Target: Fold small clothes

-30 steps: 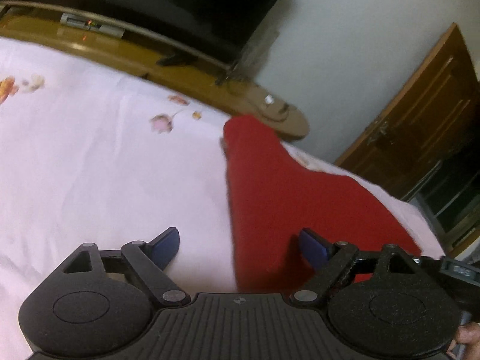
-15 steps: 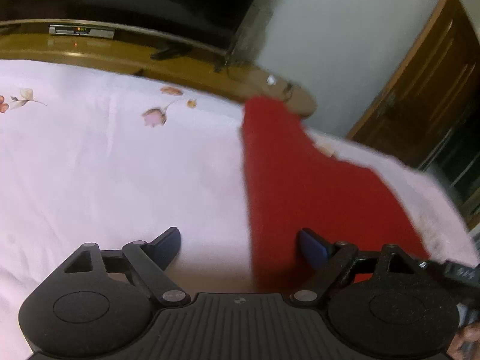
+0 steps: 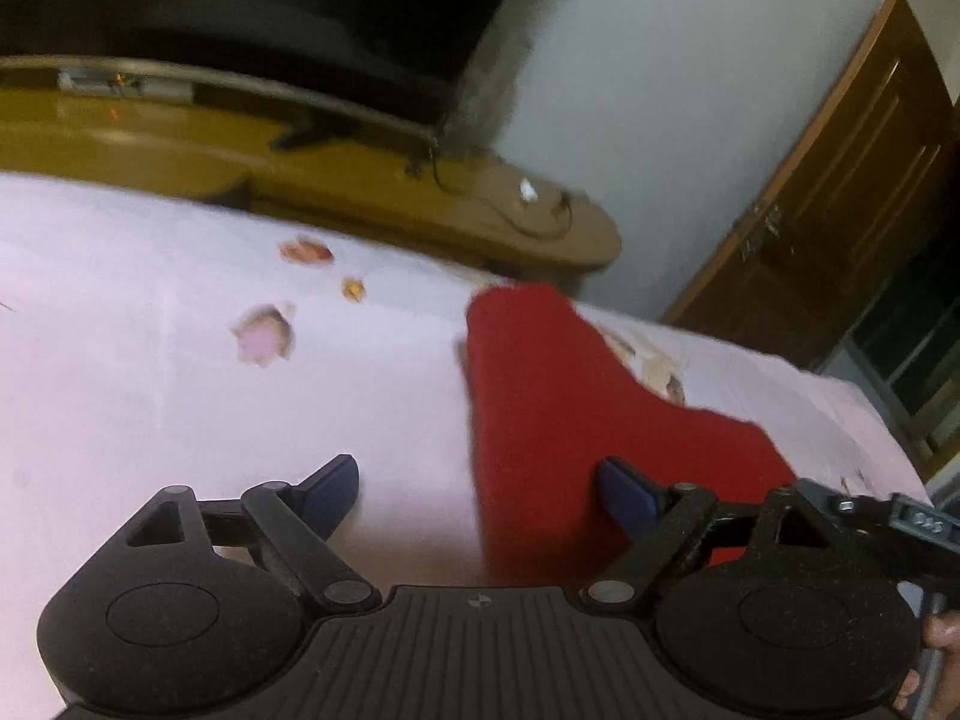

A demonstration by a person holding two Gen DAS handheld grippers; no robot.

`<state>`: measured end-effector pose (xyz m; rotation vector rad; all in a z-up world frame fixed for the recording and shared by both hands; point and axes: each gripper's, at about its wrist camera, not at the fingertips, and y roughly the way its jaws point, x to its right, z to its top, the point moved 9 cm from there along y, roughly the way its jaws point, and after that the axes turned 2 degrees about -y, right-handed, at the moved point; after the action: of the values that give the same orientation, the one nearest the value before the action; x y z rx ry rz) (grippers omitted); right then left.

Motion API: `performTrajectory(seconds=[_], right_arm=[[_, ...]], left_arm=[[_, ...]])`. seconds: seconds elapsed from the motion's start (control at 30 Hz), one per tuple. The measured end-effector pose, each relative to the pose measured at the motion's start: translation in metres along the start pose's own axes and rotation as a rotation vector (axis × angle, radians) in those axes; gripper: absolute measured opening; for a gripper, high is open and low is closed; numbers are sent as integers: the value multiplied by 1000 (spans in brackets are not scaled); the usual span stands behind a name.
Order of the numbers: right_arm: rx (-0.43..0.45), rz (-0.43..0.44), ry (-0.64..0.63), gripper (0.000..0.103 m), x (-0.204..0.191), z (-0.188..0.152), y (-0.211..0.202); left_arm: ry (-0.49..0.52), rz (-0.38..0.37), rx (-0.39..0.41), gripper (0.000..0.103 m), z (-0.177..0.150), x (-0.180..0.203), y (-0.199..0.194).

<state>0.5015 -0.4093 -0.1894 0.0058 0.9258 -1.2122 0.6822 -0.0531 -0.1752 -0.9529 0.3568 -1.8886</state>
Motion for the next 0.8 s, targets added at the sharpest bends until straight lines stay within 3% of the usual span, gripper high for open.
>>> performTrajectory(seconds=[0.03, 0.07, 0.13, 0.2, 0.3, 0.4, 0.47, 0.57, 0.63, 0.7, 0.73, 0.8], right_arm=[[-40, -7, -28, 27, -2, -3, 13], [-65, -20, -62, 19, -4, -7, 22], [-57, -93, -157, 14, -4, -12, 24], [-40, -119, -117, 11, 12, -15, 28], [-36, -117, -129, 14, 10, -17, 21], [-19, -114, -173, 21, -1, -10, 9], [42, -107, -206, 20, -11, 4, -4], [62, -94, -293, 19, -34, 12, -3], [18, -133, -371, 18, -46, 9, 17], [-73, -243, -443, 15, -37, -4, 43], [-94, -281, -466, 15, -30, -11, 51], [-73, -277, -468, 15, -27, -11, 52]], left_arm=[[-2, 5, -14, 87, -3, -2, 9], [5, 25, -19, 87, -5, -4, 17], [46, 50, 12, 90, -5, 0, 26], [51, 74, 21, 92, -4, 4, 32], [38, 66, 12, 92, 0, 5, 25], [90, 62, 87, 92, 14, 13, 4], [98, -3, 114, 92, 22, 28, -3], [195, -93, 145, 91, 27, 66, 0], [207, -121, 98, 91, 22, 77, 18], [194, -95, -38, 91, 4, 69, 51], [239, -68, -39, 91, -2, 65, 58], [275, -69, -48, 91, -3, 65, 56]])
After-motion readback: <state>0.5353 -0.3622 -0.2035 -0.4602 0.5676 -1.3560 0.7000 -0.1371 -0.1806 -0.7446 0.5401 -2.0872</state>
